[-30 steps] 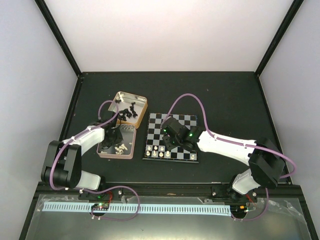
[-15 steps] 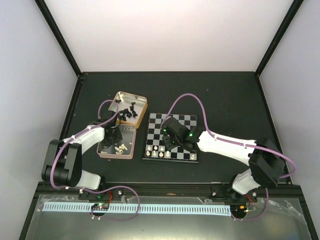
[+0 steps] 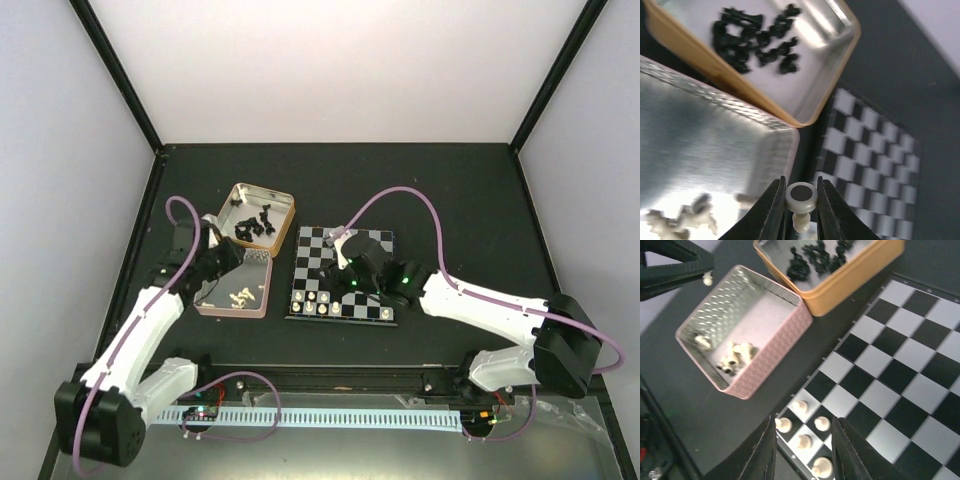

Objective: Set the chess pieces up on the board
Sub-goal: Pick up the chess piece from the storage box, then place the chess piece on the chessboard.

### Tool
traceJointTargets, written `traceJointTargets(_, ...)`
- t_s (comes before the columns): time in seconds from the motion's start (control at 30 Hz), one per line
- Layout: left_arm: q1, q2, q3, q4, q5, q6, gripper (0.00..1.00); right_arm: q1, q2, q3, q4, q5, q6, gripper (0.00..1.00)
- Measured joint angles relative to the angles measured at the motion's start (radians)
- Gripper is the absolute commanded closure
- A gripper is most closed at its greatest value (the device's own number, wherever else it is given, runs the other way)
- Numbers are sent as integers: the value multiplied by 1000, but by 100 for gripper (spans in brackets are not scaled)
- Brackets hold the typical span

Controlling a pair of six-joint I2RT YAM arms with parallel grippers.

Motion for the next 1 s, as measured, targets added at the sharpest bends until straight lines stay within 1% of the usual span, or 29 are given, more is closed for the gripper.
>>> traceJointTargets(0.03, 0, -37, 0, 12, 31, -35, 84, 0, -5, -2, 19, -9, 5, 64)
traceJointTargets(0.1, -3, -82, -7, 44, 81, -99, 84, 0, -7, -2, 51, -28, 13, 61)
traceJointTargets(0.23, -33, -148, -90, 188, 192, -301, 84, 0, -6, -2, 94, -51, 21, 54)
traceJointTargets(0.4, -126, -161, -212, 363, 262, -584, 84, 0, 9, 17, 115, -56, 23, 52)
traceJointTargets(0.5, -187, -142, -221, 439, 279, -697, 84, 0, 28, 34, 130, -58, 23, 52)
traceJointTargets(0.63, -253, -77, -204, 538, 297, -794, 84, 1, 49, 39, 155, -74, 27, 53)
traceJointTargets(0.73, -296, -26, -201, 602, 311, -850, 84, 1, 51, 39, 164, -78, 33, 56)
traceJointTargets(0.87, -329, 18, -196, 651, 319, -897, 85, 1, 48, 34, 190, -73, 40, 62)
traceJointTargets(1.0, -343, 27, -187, 691, 323, -930, 84, 1, 42, 20, 205, -59, 50, 64)
